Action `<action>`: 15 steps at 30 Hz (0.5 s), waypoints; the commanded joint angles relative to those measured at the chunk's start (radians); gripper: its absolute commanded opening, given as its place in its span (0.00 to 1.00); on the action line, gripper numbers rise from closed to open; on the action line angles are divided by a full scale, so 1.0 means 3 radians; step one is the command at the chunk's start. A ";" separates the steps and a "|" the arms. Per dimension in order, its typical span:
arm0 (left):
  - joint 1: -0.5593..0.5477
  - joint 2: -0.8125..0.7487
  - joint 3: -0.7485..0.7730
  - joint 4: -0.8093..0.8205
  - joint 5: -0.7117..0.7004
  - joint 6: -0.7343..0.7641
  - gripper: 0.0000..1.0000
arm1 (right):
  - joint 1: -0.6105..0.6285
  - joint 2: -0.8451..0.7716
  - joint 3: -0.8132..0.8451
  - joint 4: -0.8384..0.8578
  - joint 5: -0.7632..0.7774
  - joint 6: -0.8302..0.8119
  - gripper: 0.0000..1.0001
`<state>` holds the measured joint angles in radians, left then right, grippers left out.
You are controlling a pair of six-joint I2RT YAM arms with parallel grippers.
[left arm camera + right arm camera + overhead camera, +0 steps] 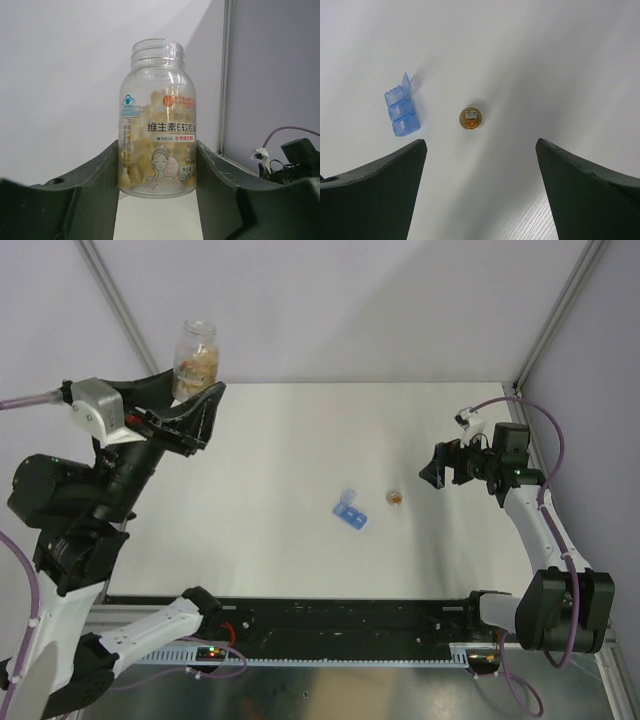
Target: Sort the pills into containers
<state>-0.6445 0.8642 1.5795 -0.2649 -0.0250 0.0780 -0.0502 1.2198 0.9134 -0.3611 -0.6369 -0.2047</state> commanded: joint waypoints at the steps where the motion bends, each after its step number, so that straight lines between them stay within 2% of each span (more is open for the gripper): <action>1: 0.0019 0.0071 -0.0199 0.0027 -0.0040 0.0024 0.00 | -0.0023 0.0001 -0.0008 0.0076 -0.0053 -0.0070 0.97; 7: 0.0017 0.0136 -0.0713 0.0307 0.0188 -0.0013 0.00 | -0.0036 0.0011 -0.0008 0.0069 -0.0082 -0.0077 0.98; 15: 0.0020 0.0112 -0.1438 0.0455 0.0331 0.0231 0.00 | -0.0037 0.0021 -0.0008 0.0061 -0.0138 -0.0083 0.99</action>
<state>-0.6445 0.9302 1.2079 -0.2047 0.0341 0.0937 -0.0566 1.2213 0.9134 -0.3611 -0.6502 -0.2123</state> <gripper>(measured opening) 0.568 0.984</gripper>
